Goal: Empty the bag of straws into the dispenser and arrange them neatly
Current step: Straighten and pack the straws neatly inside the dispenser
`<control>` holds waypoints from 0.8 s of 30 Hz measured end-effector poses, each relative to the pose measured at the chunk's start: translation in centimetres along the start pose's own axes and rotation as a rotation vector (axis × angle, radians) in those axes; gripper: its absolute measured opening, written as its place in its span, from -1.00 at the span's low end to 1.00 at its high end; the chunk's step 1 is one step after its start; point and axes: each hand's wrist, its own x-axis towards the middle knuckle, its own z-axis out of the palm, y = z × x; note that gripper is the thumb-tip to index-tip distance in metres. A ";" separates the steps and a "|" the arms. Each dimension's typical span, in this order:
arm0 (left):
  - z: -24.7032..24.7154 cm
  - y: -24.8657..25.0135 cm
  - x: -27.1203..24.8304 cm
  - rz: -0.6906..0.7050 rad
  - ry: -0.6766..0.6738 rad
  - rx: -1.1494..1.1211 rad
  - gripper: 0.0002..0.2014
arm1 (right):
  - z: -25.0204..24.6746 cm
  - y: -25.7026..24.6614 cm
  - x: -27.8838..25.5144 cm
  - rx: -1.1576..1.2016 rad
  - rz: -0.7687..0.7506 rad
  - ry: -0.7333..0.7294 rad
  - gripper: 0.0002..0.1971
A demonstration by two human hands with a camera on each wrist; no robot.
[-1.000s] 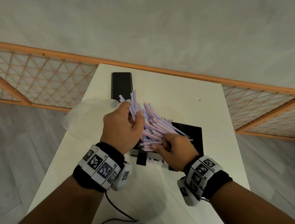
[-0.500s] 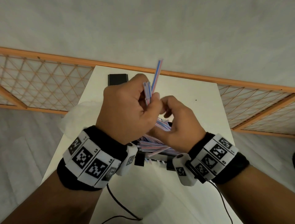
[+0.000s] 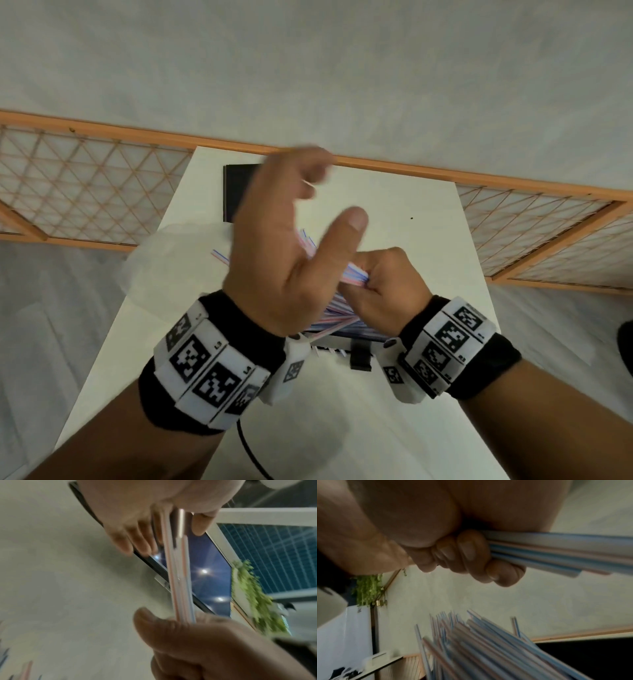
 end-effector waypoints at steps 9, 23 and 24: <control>0.1 -3.4 -1.8 0.081 -0.007 0.254 -0.63 | 2.6 3.8 -2.2 -0.172 0.104 -0.174 -0.61; 1.5 -10.5 -6.8 -0.960 0.434 -0.511 -0.49 | 3.0 6.5 -4.8 -0.302 0.161 -0.261 -0.44; 2.0 -10.6 -7.0 -0.958 0.416 -0.545 -0.44 | 2.9 6.3 -4.7 -0.316 0.177 -0.275 -0.43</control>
